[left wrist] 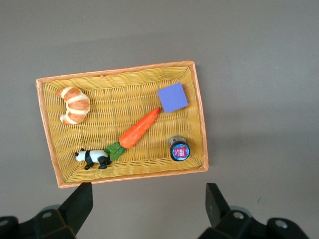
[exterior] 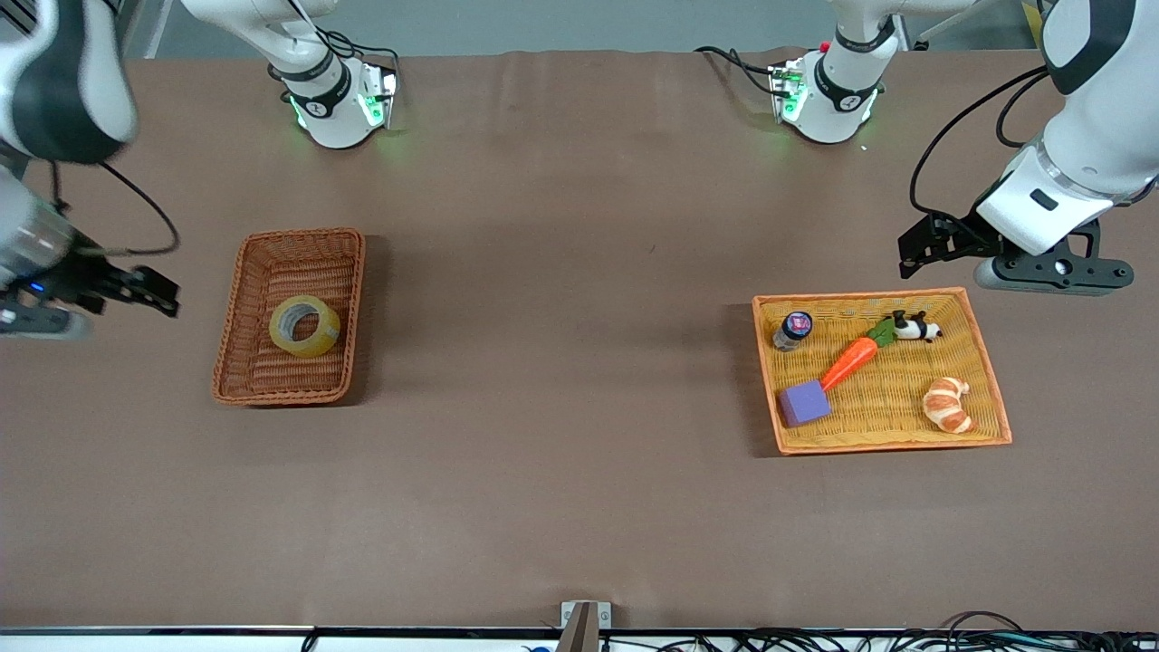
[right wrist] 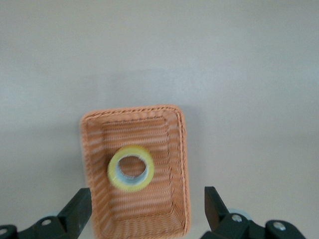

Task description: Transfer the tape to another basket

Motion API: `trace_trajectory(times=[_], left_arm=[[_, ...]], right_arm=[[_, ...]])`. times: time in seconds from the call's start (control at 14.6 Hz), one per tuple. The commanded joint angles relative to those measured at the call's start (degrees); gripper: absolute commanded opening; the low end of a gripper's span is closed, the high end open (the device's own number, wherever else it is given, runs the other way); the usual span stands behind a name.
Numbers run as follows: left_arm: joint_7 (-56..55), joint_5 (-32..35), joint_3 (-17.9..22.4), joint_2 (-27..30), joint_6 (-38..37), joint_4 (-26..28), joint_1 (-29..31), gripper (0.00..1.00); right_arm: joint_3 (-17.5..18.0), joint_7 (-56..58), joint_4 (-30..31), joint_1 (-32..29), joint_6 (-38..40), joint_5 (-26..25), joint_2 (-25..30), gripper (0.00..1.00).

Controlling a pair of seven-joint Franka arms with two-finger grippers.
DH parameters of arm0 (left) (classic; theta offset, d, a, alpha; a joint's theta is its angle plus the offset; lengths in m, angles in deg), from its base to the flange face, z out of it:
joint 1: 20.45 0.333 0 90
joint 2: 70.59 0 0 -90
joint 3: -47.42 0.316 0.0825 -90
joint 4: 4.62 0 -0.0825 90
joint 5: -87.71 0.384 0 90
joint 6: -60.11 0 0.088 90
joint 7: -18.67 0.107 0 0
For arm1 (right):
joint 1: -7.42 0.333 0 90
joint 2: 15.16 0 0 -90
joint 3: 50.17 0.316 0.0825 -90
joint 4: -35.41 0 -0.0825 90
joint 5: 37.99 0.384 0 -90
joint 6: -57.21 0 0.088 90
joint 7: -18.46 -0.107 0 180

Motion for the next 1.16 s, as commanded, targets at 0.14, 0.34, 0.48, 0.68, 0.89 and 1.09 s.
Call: trace_trajectory(times=[0.14,0.34,0.48,0.68,0.89,1.09], left_arm=[[0.4,-0.4,0.1,-0.9,-0.8,-1.6,0.4,1.00],[0.0,1.2,0.1,0.1,-3.2,-1.4,0.5,1.00],[-0.1,1.8,0.1,1.7,-4.1,-1.2,0.5,1.00],[-0.3,1.8,0.1,2.0,-4.2,-1.2,0.5,1.00],[-0.7,1.9,0.0,1.1,-3.6,-1.3,0.5,1.00],[-0.7,2.2,0.0,0.8,-3.5,-1.3,0.5,1.00]], right_arm=[[1.8,-1.7,-13.6,-3.5,14.8,3.5,-1.0,1.00],[1.8,-1.5,-7.6,-5.2,11.4,5.7,1.7,1.00],[1.8,-1.4,-7.4,-5.1,10.2,6.5,1.9,1.00],[1.8,2.6,-8.0,-5.0,10.9,6.4,1.9,1.00],[1.9,3.7,-8.2,-4.4,11.0,4.5,1.9,1.00],[3.2,3.0,-8.7,-3.1,11.1,2.4,1.9,1.00]])
